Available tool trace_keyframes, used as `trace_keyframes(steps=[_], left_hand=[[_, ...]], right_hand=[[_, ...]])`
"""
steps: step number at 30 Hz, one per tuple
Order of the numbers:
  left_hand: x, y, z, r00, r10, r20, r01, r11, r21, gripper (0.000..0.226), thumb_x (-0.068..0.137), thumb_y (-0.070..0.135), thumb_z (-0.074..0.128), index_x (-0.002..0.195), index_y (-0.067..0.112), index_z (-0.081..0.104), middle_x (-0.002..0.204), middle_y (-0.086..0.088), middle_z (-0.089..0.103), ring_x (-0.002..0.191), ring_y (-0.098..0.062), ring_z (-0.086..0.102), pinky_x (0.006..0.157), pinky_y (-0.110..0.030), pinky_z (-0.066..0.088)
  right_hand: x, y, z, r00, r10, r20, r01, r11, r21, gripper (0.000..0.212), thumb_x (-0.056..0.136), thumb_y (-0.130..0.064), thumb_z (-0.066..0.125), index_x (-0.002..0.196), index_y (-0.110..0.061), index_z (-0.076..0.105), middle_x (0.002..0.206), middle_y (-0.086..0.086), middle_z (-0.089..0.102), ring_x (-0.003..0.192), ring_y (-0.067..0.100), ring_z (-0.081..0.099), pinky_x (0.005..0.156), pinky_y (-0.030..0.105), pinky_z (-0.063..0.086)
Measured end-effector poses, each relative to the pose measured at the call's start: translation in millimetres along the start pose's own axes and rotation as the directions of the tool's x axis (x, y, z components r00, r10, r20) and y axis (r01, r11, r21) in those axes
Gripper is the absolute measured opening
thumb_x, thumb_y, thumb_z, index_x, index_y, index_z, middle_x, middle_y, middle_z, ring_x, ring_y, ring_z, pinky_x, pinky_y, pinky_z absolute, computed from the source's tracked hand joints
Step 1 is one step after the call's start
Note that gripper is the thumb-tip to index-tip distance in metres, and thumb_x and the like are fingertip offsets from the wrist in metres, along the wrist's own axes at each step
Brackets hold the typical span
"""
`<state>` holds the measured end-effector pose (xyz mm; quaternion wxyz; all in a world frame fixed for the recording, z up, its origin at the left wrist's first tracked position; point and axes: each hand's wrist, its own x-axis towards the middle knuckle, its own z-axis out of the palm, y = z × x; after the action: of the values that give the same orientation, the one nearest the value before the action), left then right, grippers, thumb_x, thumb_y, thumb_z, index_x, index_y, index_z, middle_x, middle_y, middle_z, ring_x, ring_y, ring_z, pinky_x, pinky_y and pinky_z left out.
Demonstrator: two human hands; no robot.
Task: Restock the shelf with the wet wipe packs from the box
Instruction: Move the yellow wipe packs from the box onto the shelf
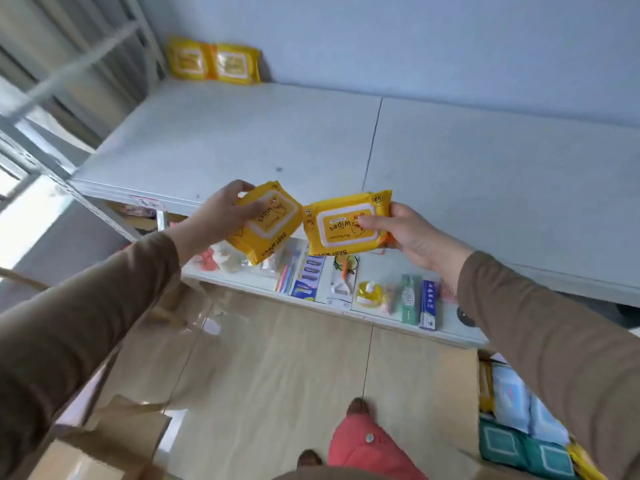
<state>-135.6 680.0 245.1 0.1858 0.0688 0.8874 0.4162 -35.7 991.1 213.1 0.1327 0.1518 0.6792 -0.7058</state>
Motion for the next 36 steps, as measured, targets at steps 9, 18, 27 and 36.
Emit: trace_keyframes(steps=[9,18,27,36], left_hand=[[161.8,-24.5,-121.9,0.999,-0.014,-0.043,0.019,0.991,0.132,0.032,0.075,0.035,0.084,0.099,0.026,0.066,0.085,0.002,0.069,0.074,-0.017,0.064,0.060,-0.028,0.046],[315.8,-46.1,-230.3,0.989,0.044,-0.143,0.030,0.879,0.476,0.031,0.074,0.037,0.082,0.088,0.020,0.061,0.079,0.001,0.061,0.068,-0.016,0.056,0.053,-0.027,0.039],[476.4,-73.9,-315.9,0.987,0.146,0.070,-0.161,0.828,0.537,0.032,0.075,0.032,0.082,0.090,0.013,0.061,0.081,-0.004,0.061,0.075,-0.026,0.059,0.060,-0.032,0.041],[564.9,-82.3,-335.6,0.938,0.289,0.190,-0.345,0.758,0.553,0.049,0.074,0.036,0.082,0.120,0.029,0.063,0.107,0.007,0.065,0.101,-0.020,0.059,0.079,-0.033,0.046]], right_hand=[[181.6,-83.0,56.0,0.996,-0.092,0.023,0.091,0.996,0.016,0.027,0.085,-0.017,0.076,0.110,-0.023,0.068,0.106,-0.001,0.078,0.096,0.015,0.075,0.072,0.024,0.058],[347.8,-150.7,108.4,0.985,-0.146,-0.097,0.148,0.989,0.017,0.047,0.082,-0.010,0.080,0.125,-0.010,0.062,0.118,0.007,0.073,0.103,0.021,0.071,0.073,0.030,0.059],[476.5,-186.5,176.8,0.933,-0.204,-0.297,0.198,0.979,-0.052,0.040,0.083,-0.004,0.078,0.122,-0.003,0.067,0.118,0.016,0.071,0.104,0.030,0.070,0.083,0.041,0.060],[546.5,-182.8,208.2,0.881,-0.224,-0.417,0.192,0.974,-0.119,0.033,0.085,-0.011,0.077,0.117,-0.016,0.067,0.116,0.011,0.073,0.107,0.029,0.069,0.093,0.054,0.055]])
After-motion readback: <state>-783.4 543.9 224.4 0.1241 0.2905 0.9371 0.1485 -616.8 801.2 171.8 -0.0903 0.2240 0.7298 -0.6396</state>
